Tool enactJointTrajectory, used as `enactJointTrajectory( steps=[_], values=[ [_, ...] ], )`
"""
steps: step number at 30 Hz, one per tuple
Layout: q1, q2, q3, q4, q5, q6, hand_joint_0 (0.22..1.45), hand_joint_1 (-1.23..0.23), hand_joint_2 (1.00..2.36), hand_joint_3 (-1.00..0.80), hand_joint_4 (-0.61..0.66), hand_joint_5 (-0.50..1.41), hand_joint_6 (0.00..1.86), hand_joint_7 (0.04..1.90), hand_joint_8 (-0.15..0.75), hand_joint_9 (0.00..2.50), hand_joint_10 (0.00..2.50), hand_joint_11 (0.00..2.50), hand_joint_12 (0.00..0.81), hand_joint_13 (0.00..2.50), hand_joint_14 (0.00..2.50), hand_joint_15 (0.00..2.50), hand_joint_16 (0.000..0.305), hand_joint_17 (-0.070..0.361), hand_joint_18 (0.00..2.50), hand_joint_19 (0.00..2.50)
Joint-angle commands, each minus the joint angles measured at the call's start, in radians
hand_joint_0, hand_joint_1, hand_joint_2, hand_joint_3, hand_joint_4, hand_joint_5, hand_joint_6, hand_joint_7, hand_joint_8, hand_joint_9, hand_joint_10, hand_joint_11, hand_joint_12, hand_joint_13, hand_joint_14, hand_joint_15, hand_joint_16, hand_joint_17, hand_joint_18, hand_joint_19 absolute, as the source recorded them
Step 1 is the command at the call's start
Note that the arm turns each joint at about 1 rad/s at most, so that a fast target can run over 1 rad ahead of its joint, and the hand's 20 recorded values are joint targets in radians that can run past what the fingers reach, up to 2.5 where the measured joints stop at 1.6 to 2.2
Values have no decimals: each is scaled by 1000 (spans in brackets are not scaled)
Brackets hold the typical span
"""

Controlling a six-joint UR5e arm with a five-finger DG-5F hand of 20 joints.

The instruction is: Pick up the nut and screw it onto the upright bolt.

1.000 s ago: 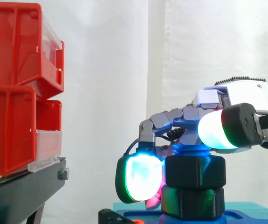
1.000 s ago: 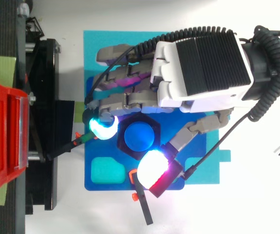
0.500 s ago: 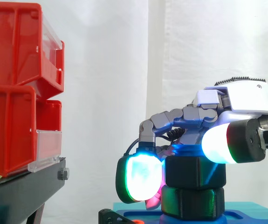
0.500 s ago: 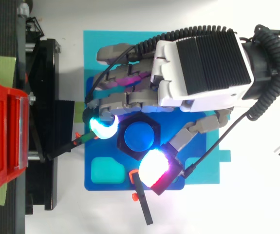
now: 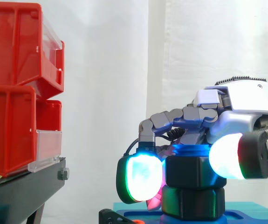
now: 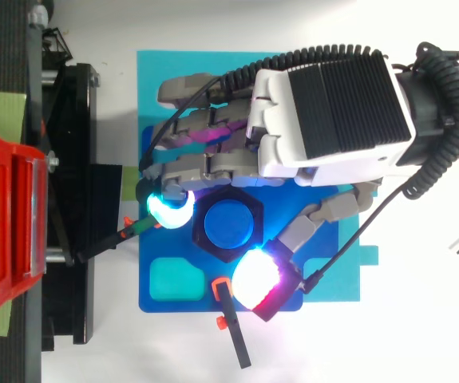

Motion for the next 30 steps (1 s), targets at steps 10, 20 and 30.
enactJointTrajectory(
  steps=[10,20,30],
  values=[
    [0,0,0,0,0,2,320,-665,1000,-500,246,-93,502,1232,323,771,0,58,407,439,0,0,49,111,196,0],
    [-2,0,0,0,-1,2,436,-744,1000,-500,175,-72,540,1400,276,723,3,97,358,358,0,0,41,92,89,0],
    [-2,0,0,0,-1,2,472,-775,1000,-500,143,-81,640,1339,267,743,4,116,339,360,0,0,37,83,77,0]
  ],
)
